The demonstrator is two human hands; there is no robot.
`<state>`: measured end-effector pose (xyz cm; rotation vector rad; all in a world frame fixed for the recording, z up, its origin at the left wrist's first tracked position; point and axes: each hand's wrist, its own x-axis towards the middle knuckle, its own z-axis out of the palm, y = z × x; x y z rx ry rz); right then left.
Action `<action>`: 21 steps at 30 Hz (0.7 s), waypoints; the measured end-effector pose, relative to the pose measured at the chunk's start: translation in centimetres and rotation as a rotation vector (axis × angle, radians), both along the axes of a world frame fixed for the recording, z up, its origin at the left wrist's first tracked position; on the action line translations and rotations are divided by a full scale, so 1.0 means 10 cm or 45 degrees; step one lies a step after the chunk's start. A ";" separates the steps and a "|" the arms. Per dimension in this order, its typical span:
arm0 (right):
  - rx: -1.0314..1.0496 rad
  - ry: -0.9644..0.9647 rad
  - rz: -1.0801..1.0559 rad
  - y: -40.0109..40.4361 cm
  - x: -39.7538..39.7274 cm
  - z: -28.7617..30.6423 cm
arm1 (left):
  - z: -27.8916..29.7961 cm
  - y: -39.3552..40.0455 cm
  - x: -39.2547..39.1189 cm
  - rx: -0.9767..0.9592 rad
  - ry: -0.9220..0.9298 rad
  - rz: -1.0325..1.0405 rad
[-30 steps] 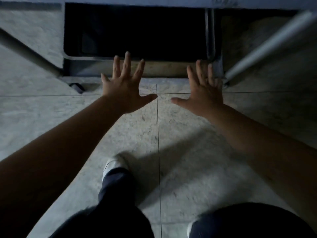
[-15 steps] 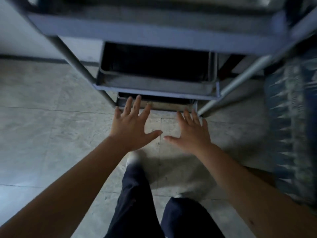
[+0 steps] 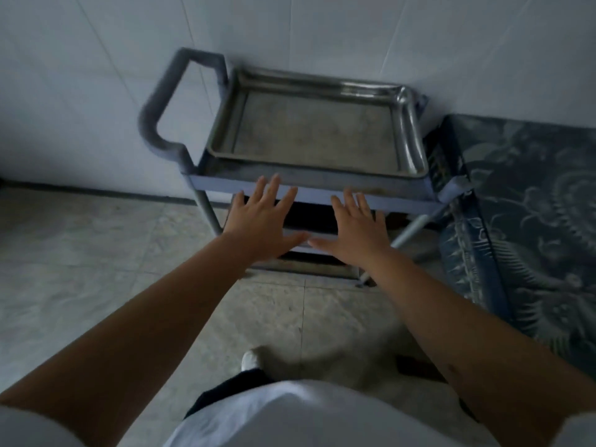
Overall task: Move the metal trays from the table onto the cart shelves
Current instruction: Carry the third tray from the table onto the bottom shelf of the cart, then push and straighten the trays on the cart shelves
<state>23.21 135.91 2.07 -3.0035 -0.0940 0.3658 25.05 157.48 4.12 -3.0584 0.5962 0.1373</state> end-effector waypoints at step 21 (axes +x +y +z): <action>-0.037 -0.025 -0.113 -0.28 0.94 0.12 | 0.03 -0.01 1.20 0.117 0.139 -0.107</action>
